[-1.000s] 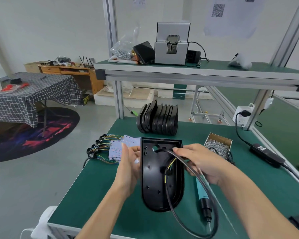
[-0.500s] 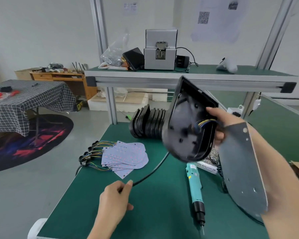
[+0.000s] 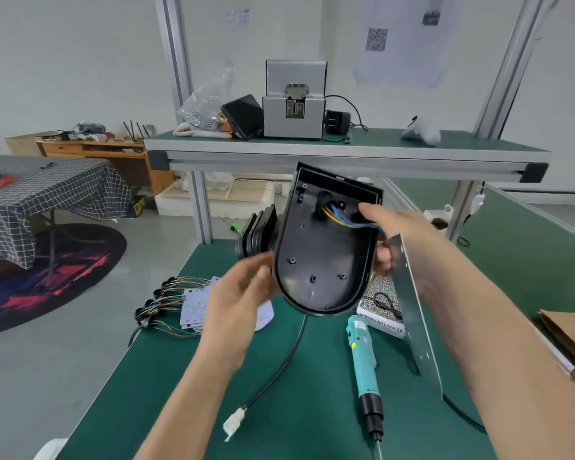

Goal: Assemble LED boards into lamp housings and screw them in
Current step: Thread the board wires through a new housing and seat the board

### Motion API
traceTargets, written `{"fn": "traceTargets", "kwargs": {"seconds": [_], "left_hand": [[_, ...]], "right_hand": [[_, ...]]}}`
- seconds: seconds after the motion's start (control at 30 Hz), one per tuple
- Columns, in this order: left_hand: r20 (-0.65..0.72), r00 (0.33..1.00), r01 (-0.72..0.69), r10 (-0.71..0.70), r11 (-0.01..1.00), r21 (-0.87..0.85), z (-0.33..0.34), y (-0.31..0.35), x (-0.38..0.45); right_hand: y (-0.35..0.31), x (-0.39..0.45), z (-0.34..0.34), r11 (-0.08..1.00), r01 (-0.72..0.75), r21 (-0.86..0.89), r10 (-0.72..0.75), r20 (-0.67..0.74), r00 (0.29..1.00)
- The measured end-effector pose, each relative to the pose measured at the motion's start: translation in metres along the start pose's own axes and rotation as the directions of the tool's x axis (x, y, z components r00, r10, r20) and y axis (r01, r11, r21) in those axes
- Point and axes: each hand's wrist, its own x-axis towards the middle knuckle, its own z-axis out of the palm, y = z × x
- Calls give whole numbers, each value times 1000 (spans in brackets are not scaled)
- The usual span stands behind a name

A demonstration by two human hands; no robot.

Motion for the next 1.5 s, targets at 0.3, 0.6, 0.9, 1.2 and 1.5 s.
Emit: {"fn": "traceTargets", "kwargs": {"seconds": [0.3,0.6,0.9,1.2,1.5], "left_hand": [[265,953,281,-148,761,-585,25,22,46],[417,891,398,-180,752,-525,6,-7,47],[607,789,437,-97,783,-443,-19,-14,34],[494,859,402,-133,772,-492,-18,-27,28],[413,896,398,-164,711,-580,-3,-35,16]], "right_hand": [[36,-13,11,994,-77,-78,83,86,993],[63,-15,27,995,-83,-52,90,142,986],[90,-24,43,1000,-27,-12,28,124,992],[94,-21,45,975,67,-213,-49,90,995],[119,-23,38,906,199,-373,-199,38,979]]}}
